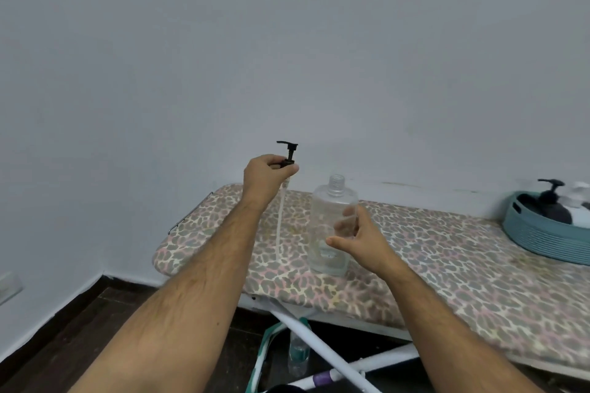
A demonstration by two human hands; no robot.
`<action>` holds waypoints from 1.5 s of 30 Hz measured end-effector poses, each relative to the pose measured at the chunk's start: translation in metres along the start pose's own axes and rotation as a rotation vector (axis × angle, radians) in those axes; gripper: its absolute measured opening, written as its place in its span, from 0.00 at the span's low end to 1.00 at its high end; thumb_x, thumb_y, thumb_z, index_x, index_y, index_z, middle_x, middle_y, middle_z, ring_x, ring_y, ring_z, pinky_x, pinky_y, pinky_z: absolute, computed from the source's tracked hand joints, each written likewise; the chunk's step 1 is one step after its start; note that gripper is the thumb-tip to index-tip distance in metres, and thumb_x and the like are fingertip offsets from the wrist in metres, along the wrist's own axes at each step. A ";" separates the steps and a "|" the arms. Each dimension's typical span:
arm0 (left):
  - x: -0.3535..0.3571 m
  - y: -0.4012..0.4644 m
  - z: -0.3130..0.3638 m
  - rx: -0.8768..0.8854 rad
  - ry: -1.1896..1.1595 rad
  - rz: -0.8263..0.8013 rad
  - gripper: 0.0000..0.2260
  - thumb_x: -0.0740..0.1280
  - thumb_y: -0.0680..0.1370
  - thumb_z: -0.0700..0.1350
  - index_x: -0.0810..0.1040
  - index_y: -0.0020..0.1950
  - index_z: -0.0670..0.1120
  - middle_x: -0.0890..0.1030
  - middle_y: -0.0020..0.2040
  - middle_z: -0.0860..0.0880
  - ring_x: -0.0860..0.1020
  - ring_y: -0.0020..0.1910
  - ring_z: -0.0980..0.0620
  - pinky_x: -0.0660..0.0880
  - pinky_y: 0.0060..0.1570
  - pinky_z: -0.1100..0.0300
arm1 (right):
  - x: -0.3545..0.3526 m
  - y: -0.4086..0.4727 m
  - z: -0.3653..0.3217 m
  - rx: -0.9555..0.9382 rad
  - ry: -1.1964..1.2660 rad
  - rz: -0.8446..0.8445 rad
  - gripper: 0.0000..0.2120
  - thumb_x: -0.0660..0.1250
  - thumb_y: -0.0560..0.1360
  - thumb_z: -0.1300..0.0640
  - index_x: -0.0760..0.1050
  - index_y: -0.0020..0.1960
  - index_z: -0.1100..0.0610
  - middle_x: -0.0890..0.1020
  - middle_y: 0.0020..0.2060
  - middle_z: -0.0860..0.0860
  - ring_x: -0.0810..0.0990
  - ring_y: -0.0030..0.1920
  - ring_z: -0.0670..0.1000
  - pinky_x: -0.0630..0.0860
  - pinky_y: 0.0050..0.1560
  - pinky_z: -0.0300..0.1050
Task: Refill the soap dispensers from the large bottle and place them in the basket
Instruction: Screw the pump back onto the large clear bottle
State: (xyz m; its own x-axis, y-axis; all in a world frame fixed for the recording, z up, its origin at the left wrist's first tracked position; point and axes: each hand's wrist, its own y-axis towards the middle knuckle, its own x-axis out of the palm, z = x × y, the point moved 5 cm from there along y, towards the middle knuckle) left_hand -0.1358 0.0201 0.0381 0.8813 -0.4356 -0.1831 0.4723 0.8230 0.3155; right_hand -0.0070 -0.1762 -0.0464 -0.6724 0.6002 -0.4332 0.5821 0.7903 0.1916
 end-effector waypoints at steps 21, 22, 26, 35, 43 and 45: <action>0.054 -0.032 0.191 0.303 -0.394 -0.006 0.03 0.70 0.78 0.40 0.80 0.50 0.47 0.85 0.46 0.48 0.84 0.49 0.53 0.80 0.57 0.53 | -0.064 -0.037 0.016 0.091 -0.068 0.032 0.30 0.76 0.73 0.60 0.62 0.66 0.51 0.78 0.55 0.51 0.80 0.54 0.49 0.78 0.54 0.47; 0.054 -0.031 0.194 0.311 -0.404 -0.004 0.04 0.70 0.78 0.40 0.80 0.50 0.47 0.85 0.46 0.48 0.84 0.48 0.53 0.80 0.57 0.54 | -0.064 -0.037 0.016 0.093 -0.072 0.031 0.29 0.76 0.73 0.61 0.62 0.66 0.51 0.78 0.54 0.50 0.79 0.53 0.48 0.77 0.52 0.43; 0.057 -0.029 0.204 0.317 -0.451 -0.012 0.05 0.70 0.78 0.39 0.80 0.54 0.43 0.85 0.47 0.47 0.83 0.48 0.53 0.81 0.55 0.55 | -0.063 -0.038 0.014 0.083 -0.094 0.019 0.28 0.75 0.74 0.60 0.61 0.65 0.52 0.75 0.52 0.48 0.77 0.52 0.47 0.72 0.43 0.33; 0.078 -0.032 0.199 0.297 -0.477 -0.050 0.04 0.70 0.78 0.39 0.80 0.53 0.44 0.85 0.46 0.48 0.83 0.46 0.54 0.81 0.53 0.57 | -0.062 -0.035 0.018 0.106 -0.110 0.020 0.27 0.75 0.74 0.59 0.61 0.63 0.48 0.76 0.55 0.49 0.78 0.56 0.50 0.73 0.52 0.42; 0.105 -0.043 0.173 0.261 -0.454 -0.145 0.06 0.70 0.78 0.39 0.79 0.55 0.44 0.85 0.49 0.48 0.83 0.48 0.55 0.80 0.50 0.61 | -0.062 -0.034 0.020 0.105 -0.107 0.015 0.28 0.75 0.74 0.59 0.60 0.63 0.49 0.76 0.54 0.48 0.77 0.52 0.45 0.73 0.49 0.38; 0.113 -0.049 0.163 0.245 -0.440 -0.204 0.07 0.69 0.78 0.38 0.79 0.55 0.44 0.85 0.48 0.49 0.83 0.47 0.57 0.80 0.48 0.63 | -0.062 -0.033 0.020 0.104 -0.099 0.009 0.28 0.75 0.74 0.59 0.60 0.64 0.50 0.76 0.54 0.48 0.76 0.51 0.43 0.73 0.45 0.34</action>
State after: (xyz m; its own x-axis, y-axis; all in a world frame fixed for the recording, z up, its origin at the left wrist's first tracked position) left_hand -0.0570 -0.1285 0.1538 0.6688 -0.7325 0.1271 0.5774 0.6194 0.5319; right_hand 0.0243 -0.2421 -0.0433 -0.6213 0.5884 -0.5174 0.6357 0.7646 0.1062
